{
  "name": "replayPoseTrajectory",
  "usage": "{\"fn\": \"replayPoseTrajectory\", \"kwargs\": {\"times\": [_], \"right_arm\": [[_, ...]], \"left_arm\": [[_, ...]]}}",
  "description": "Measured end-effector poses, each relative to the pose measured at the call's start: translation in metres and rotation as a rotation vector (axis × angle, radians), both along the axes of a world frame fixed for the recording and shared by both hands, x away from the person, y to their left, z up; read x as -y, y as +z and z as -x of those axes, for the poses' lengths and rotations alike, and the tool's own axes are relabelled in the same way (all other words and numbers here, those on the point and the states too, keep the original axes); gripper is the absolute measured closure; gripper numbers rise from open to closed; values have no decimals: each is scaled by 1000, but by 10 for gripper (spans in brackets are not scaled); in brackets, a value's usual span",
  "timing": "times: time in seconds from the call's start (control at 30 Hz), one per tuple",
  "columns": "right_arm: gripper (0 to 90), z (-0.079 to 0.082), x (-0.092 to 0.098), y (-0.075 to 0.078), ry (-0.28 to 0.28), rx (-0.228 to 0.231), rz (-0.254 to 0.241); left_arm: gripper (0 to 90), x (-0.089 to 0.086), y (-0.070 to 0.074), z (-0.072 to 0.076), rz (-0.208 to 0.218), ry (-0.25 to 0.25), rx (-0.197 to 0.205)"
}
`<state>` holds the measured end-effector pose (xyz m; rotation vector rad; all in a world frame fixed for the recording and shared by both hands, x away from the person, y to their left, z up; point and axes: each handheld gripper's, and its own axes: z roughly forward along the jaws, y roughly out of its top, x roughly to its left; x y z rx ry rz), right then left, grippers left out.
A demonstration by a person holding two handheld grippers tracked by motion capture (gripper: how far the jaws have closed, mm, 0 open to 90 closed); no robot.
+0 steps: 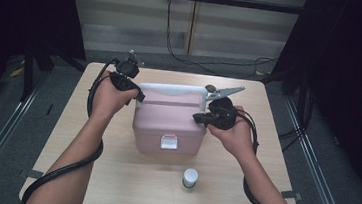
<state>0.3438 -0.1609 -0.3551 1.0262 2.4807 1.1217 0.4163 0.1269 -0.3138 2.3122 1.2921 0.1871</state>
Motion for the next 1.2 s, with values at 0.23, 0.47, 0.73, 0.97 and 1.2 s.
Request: {"fn": "replayPoseTrajectory", "kwargs": {"times": [0.23,0.47,0.73,0.97,1.2], "right_arm": [[900,-1,6,-4,5,1,-55],[900,0,1,-1,23,23,-10],[900,0,1,0,21,27,-2],[900,1,11,4,7,34,14],[900,5,26,11,-7,50,27]], "left_arm": [[712,-2,2,1,2,-27,-3],[723,-2,3,1,5,-39,12],[726,-3,4,-1,-4,-57,16],[728,-3,6,-2,3,-59,14],[729,-4,10,-4,5,-66,29]]}}
